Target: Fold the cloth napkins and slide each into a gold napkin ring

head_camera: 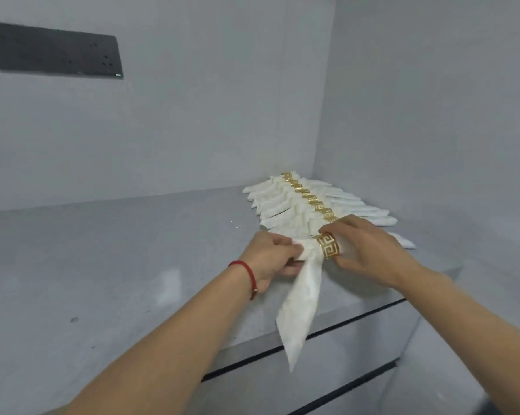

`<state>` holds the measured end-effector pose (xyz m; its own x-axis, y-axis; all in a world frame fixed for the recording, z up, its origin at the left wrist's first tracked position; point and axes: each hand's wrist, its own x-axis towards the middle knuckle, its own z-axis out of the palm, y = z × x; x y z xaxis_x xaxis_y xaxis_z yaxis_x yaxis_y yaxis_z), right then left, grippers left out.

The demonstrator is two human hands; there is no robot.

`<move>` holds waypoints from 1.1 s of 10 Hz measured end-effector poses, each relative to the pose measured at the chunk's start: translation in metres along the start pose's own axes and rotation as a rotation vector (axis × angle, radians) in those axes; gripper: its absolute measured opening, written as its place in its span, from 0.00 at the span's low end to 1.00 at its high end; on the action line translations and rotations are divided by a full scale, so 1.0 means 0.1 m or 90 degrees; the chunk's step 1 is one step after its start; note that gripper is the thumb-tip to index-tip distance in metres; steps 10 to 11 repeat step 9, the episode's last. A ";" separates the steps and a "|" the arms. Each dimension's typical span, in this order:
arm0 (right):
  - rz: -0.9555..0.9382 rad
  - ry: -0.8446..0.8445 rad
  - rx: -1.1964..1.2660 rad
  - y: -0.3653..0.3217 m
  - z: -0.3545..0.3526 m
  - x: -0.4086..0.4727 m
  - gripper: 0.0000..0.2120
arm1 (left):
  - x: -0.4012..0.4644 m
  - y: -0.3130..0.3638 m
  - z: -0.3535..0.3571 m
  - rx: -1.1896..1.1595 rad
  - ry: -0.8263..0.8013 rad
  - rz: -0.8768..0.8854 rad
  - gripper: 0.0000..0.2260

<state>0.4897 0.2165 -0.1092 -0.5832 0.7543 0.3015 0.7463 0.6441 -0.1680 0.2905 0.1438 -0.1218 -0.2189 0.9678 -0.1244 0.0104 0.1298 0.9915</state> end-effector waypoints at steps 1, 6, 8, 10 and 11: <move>0.065 -0.006 -0.019 0.43 0.05 0.00 0.22 | 0.26 -0.01 0.46 0.098 0.022 0.027 0.03; 0.123 0.052 0.006 1.13 0.74 0.52 0.31 | 1.17 -0.04 0.75 0.491 0.170 0.173 0.09; 0.106 0.154 0.008 0.99 0.75 0.36 0.39 | 1.10 -0.09 0.66 0.525 0.153 0.256 0.11; 0.084 0.248 0.123 0.85 0.65 0.08 0.33 | 0.68 -0.04 0.43 0.448 0.207 0.385 0.11; 0.084 0.248 0.123 0.85 0.65 0.08 0.33 | 0.68 -0.04 0.43 0.448 0.207 0.385 0.11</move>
